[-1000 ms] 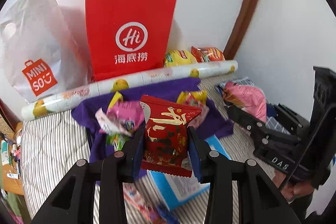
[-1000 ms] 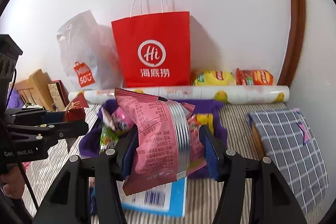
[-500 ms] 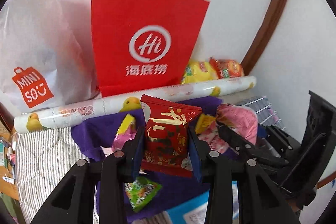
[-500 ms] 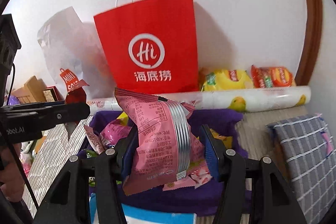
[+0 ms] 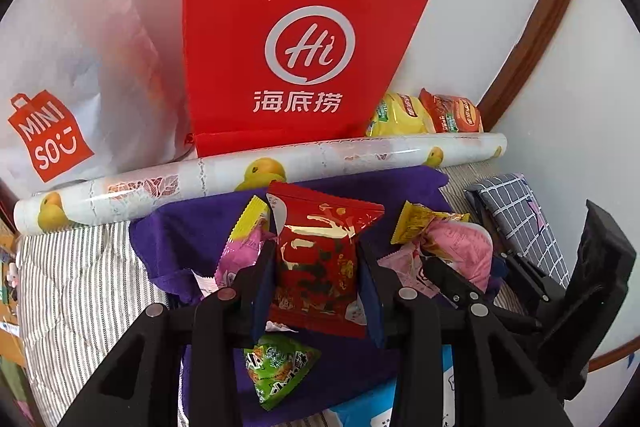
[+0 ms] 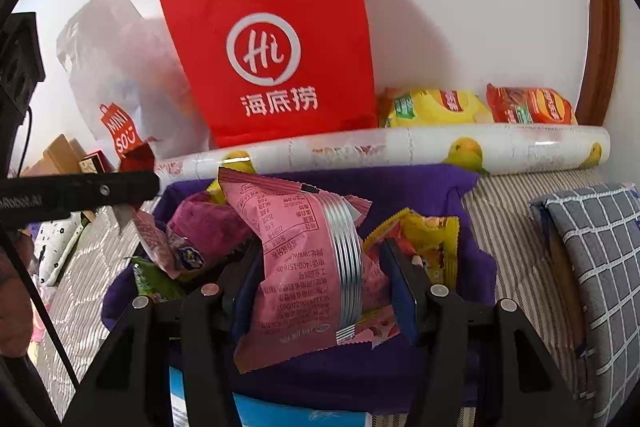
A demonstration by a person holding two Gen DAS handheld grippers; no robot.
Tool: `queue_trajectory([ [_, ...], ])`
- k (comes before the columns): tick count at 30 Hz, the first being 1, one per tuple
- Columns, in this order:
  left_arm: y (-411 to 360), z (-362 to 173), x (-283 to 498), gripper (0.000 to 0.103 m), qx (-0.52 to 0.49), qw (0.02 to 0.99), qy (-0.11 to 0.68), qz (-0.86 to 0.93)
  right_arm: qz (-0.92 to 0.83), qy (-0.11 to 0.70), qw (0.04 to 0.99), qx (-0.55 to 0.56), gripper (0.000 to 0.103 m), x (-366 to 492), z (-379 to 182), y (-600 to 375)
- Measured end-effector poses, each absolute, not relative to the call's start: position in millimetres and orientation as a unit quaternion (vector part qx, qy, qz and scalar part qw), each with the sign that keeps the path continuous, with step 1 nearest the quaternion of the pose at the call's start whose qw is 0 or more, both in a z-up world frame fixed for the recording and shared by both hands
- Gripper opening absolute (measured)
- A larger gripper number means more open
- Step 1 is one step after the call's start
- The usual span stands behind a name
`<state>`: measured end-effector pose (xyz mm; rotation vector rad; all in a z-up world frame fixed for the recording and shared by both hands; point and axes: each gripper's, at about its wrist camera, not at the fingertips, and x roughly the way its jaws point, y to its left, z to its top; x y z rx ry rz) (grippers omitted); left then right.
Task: Organize snacks
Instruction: 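Carry both held bags up and over the purple towel, then lower both bags and open both tools onto the purple towel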
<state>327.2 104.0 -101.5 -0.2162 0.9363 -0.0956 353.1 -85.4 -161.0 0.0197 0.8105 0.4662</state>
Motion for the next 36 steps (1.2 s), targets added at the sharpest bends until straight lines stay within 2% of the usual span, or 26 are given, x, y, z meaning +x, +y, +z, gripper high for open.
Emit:
queue_trajectory([
  [17, 92, -111, 332, 0.037, -0.098, 0.875, 0.472, -0.053, 0.202, 0.415, 0.886, -0.033, 0.056, 355, -171, -73],
  [31, 91, -121, 337, 0.037, -0.102, 0.864, 0.491, -0.055, 0.183, 0.471, 0.862, -0.050, 0.057, 364, -189, -70],
  [34, 91, -126, 340, 0.037, -0.110, 0.857, 0.501, -0.061, 0.186, 0.473, 0.860, -0.044, 0.058, 364, -190, -71],
  [36, 90, -131, 342, 0.037, -0.112, 0.852, 0.508, -0.062, 0.185, 0.472, 0.861, -0.036, 0.064, 364, -189, -73],
])
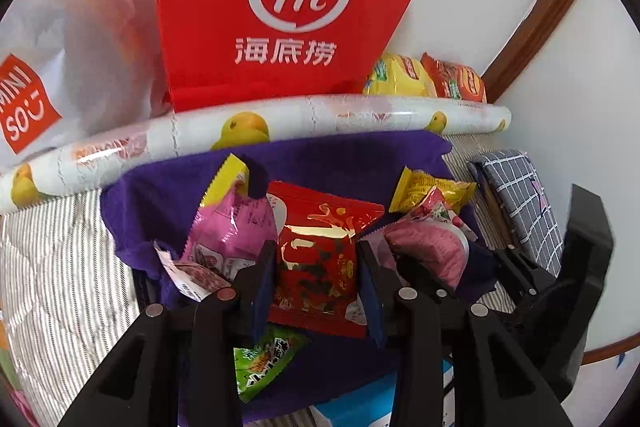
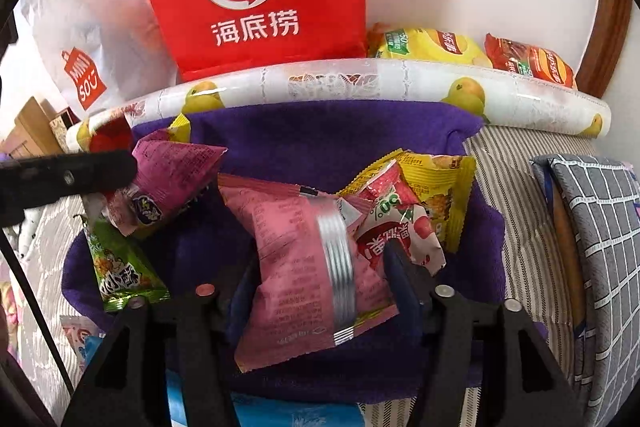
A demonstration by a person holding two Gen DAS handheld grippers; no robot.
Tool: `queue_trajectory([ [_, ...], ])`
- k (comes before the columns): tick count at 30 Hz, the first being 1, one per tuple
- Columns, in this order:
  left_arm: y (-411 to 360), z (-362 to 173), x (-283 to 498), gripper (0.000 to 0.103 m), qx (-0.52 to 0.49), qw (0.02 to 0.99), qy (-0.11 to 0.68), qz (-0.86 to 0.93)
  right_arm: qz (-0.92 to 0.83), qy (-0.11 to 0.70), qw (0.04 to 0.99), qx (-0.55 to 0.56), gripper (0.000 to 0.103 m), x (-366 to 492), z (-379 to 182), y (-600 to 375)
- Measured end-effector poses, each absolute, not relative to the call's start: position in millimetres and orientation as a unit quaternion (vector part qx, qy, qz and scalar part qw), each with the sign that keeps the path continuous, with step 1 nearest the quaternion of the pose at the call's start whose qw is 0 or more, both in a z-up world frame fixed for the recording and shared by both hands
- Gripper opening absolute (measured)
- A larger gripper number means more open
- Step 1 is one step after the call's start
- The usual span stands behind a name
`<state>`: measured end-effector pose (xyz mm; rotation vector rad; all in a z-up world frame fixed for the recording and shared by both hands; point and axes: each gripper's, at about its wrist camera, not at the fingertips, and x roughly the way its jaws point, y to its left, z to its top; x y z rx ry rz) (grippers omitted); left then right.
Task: Organize snacks
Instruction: 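Lower both bags and open both tools onto the purple towel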
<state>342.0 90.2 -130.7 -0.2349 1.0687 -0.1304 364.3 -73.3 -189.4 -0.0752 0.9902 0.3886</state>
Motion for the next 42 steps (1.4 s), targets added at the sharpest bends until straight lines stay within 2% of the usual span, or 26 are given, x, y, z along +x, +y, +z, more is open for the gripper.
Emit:
queue_trajectory([
  [5, 85, -138, 345, 0.037, -0.105, 0.846, 0.519, -0.060, 0.182, 0.455, 0.871, -0.016, 0.075, 361, -181, -79],
  [16, 79, -154, 351, 0.037, -0.096, 0.835, 0.540, -0.047, 0.184, 0.422, 0.886, -0.047, 0.076, 350, -165, -74],
  [28, 78, -158, 354, 0.038, -0.094, 0.830, 0.549, -0.037, 0.177, 0.423, 0.889, -0.018, 0.076, 354, -164, -87],
  [34, 80, -157, 354, 0.047, -0.100, 0.828, 0.550, -0.039, 0.176, 0.423, 0.889, -0.011, 0.076, 355, -164, -89],
  [39, 80, -150, 351, 0.060, -0.097, 0.836, 0.539, -0.045, 0.177, 0.421, 0.890, -0.013, 0.076, 354, -164, -88],
  [42, 81, -142, 349, 0.062, -0.099, 0.842, 0.528, -0.051, 0.179, 0.418, 0.890, -0.015, 0.076, 354, -164, -87],
])
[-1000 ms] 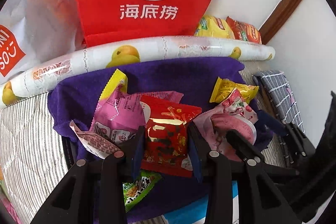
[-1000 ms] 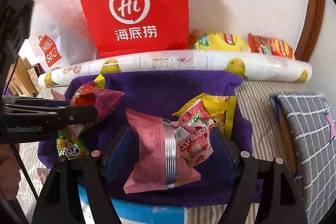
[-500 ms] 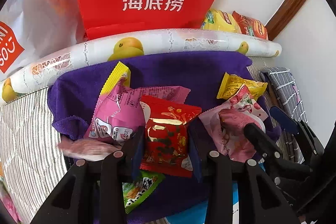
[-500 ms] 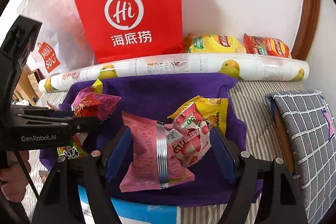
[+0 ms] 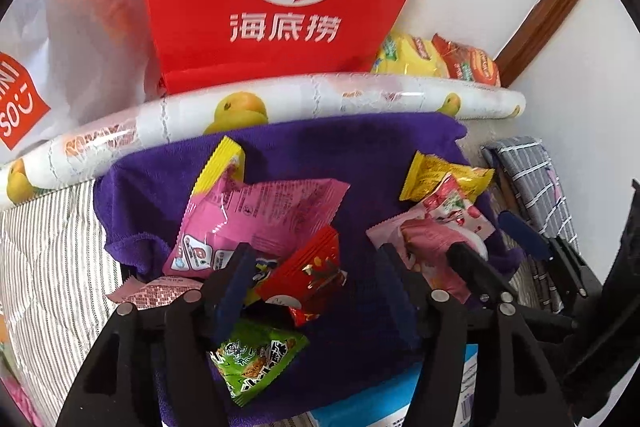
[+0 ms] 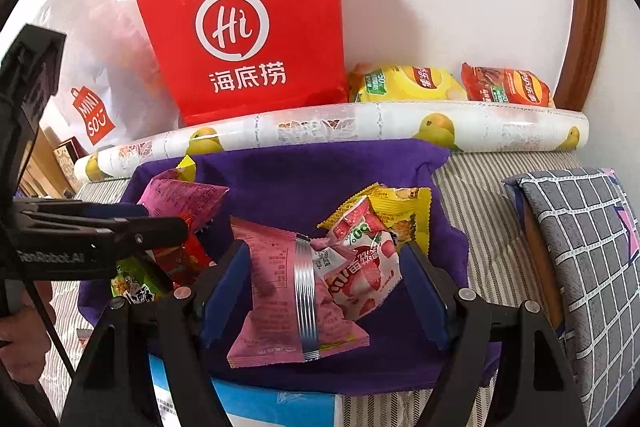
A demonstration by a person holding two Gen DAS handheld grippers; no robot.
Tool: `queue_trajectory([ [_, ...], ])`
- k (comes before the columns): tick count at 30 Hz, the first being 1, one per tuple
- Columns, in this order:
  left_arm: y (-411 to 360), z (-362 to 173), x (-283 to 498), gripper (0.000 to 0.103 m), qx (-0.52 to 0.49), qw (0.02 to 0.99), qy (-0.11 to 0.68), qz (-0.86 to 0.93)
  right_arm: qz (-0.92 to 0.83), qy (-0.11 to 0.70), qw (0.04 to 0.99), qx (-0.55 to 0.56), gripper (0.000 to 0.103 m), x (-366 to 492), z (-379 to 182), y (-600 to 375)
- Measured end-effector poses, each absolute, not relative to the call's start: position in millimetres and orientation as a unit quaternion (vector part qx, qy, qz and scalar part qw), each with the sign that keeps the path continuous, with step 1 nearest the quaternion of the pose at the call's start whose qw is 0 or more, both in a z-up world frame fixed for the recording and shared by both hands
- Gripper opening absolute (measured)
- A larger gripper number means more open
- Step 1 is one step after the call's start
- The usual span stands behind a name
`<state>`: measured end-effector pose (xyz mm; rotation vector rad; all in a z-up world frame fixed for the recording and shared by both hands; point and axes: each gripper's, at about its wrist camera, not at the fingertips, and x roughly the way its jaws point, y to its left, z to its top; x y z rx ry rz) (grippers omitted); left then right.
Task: Organize snacks
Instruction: 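Lower both bags and open both tools onto the purple towel, then move both open tools back toward the remaining snacks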
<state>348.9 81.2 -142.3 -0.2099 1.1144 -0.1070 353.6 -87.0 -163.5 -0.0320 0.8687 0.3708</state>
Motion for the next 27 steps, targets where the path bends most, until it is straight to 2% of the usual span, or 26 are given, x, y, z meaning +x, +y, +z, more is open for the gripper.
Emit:
queue_trajectory([
  [11, 99, -116, 340, 0.063, -0.117, 0.857, 0.498, -0.053, 0.187, 0.377, 0.907, -0.003, 0.076, 343, -144, -90],
  [19, 103, -95, 328, 0.063, -0.117, 0.869, 0.478, -0.042, 0.203, 0.356, 0.912, 0.021, 0.075, 304, -115, -93],
  [27, 96, -71, 309, 0.063, -0.097, 0.880, 0.464, -0.027, 0.181, 0.381, 0.906, 0.020, 0.056, 244, -116, -103],
])
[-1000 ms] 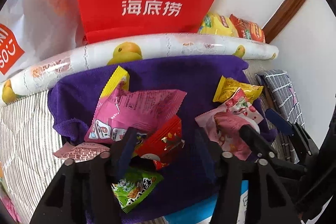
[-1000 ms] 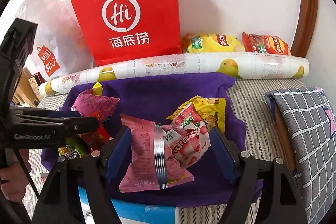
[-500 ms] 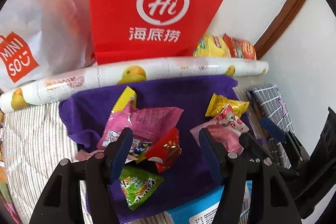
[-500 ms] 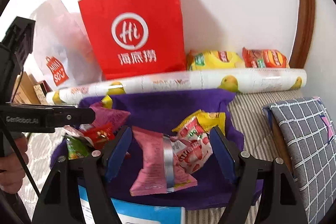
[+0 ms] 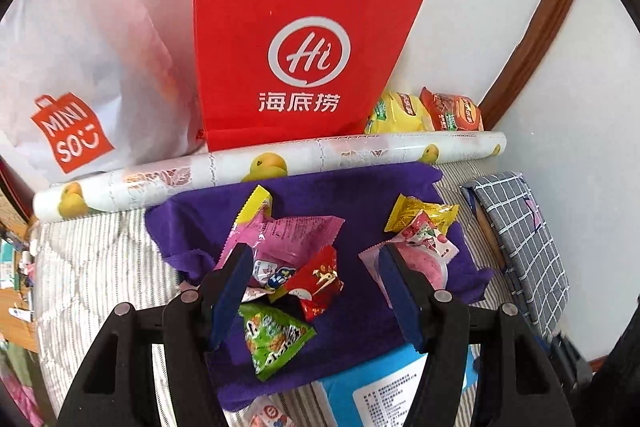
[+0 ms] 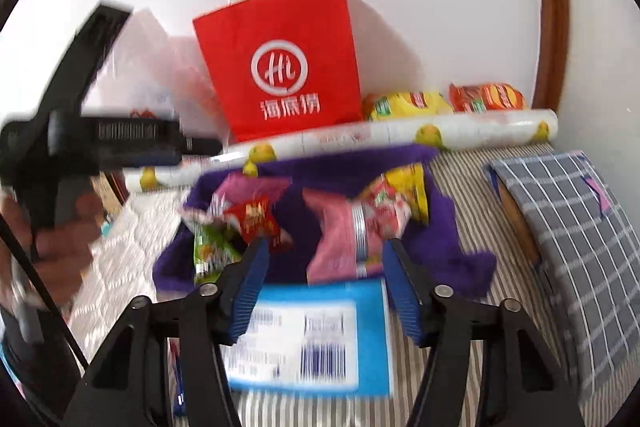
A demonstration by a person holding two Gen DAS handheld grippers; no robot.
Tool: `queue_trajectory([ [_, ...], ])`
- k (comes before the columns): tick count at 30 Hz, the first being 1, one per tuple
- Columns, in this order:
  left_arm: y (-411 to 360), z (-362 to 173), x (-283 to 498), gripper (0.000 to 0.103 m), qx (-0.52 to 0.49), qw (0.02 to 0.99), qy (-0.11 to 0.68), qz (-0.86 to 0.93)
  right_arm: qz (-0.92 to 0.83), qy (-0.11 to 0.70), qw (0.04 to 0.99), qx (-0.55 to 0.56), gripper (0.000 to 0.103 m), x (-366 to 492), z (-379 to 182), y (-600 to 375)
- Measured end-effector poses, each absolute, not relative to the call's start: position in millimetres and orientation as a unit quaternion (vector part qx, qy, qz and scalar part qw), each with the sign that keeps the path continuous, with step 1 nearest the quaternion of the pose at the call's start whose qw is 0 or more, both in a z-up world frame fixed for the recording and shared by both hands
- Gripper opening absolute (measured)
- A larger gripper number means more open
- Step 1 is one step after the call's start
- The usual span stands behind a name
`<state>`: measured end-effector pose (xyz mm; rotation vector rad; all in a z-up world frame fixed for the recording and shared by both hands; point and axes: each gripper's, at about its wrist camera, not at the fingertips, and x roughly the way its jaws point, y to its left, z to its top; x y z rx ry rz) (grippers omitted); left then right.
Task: Organize snacks
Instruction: 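Move both open tools back toward the remaining snacks, then grasp the blue snack bag with the right tool while the left tool grasps the pink stick bag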
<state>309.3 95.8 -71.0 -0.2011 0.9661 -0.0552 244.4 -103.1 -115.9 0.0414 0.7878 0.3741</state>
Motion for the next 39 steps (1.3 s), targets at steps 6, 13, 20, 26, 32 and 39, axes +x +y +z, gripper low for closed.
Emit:
queue_trajectory([
  [6, 97, -75, 269, 0.063, -0.102, 0.879, 0.466, -0.025, 0.184, 0.407, 0.894, 0.010, 0.049, 205, -129, -105],
  [13, 115, -97, 205, 0.063, -0.095, 0.873, 0.478, 0.016, 0.238, 0.423, 0.874, 0.005, 0.049, 167, -138, -83],
  [20, 138, -114, 157, 0.063, -0.101, 0.867, 0.487, 0.034, 0.272, 0.437, 0.858, -0.006, 0.049, 143, -159, -48],
  [26, 148, -122, 136, 0.063, -0.112, 0.862, 0.493, 0.040, 0.276, 0.456, 0.846, -0.016, 0.044, 143, -183, -25],
  [32, 143, -131, 132, 0.063, -0.110, 0.860, 0.498, 0.036, 0.290, 0.471, 0.833, -0.016, 0.019, 148, -202, -17],
  [39, 119, -155, 140, 0.063, -0.105, 0.849, 0.518, 0.020, 0.290, 0.455, 0.842, -0.003, 0.019, 124, -178, -53],
])
